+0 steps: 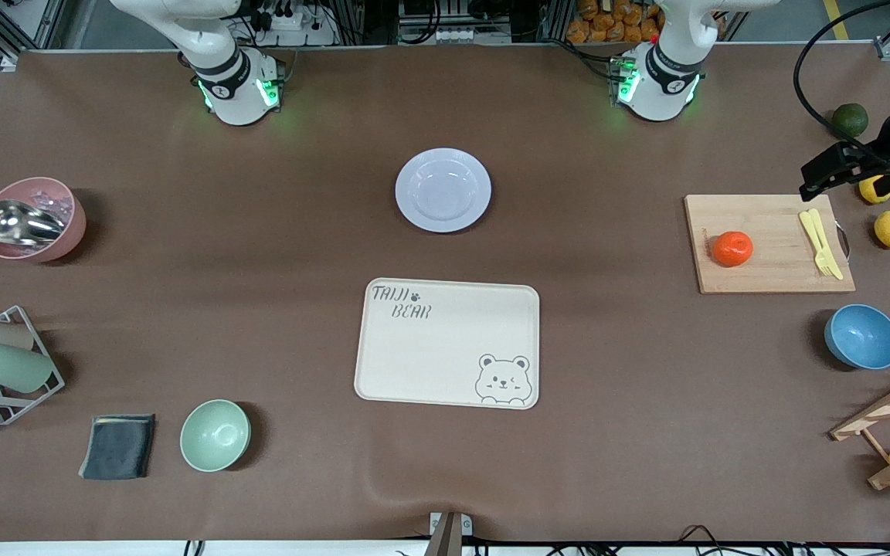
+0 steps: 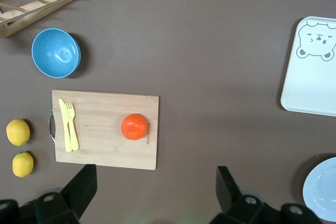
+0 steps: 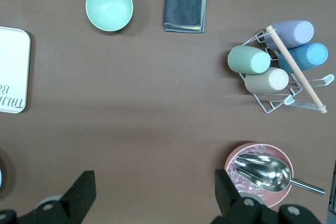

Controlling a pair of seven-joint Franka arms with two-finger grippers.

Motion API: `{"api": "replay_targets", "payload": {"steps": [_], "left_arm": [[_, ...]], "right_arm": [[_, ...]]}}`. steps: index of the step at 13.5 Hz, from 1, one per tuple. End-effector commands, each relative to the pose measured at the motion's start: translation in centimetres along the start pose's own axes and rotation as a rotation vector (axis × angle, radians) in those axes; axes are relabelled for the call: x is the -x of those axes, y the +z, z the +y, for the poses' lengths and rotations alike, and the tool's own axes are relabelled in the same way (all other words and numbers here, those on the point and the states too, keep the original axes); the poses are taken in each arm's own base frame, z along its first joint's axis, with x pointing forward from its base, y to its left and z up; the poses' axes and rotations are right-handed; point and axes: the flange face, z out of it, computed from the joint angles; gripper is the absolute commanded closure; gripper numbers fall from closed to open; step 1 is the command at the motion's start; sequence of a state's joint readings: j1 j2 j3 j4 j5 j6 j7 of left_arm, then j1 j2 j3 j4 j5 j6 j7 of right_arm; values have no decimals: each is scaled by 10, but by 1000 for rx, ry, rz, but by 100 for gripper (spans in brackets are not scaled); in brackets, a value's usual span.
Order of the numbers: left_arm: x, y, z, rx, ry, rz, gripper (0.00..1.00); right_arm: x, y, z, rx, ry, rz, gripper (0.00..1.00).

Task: Place orange and plate with both arms
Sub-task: 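Reach the left gripper down to the orange on the cutting board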

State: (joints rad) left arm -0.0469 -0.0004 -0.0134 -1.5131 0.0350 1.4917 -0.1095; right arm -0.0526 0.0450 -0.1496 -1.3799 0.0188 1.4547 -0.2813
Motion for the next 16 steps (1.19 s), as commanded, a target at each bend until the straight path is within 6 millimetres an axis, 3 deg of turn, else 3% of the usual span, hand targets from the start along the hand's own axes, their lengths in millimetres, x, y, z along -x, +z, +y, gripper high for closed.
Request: {"api": "replay_targets", "payload": {"steps": [1,4,5,7,10,14,16], "left_arm": [[2,-8,-2,-15,-2,1,0],[-1,-4,-5,-22,-1,-6,0],[-3,6,-12,-25,-8,-25,0],[-16,41,-20,-27,-18,-41,0],[-19,110,-38,-26,-45,-52,0],[-8,195,-68,-21,-94,-86,0],[4,239,-70,-19,-97,-101,0]], "right_arm": [[1,-2,-1,-1,13,6,0],[1,-2,0,-1,15,6,0],[1,-1,-1,-1,15,4,0],[1,-2,-1,-1,13,4,0],[1,-2,-1,1,2,5,0],[0,-1,-1,10,-4,4,0],[-1,1,-3,9,-9,0,0]]}}
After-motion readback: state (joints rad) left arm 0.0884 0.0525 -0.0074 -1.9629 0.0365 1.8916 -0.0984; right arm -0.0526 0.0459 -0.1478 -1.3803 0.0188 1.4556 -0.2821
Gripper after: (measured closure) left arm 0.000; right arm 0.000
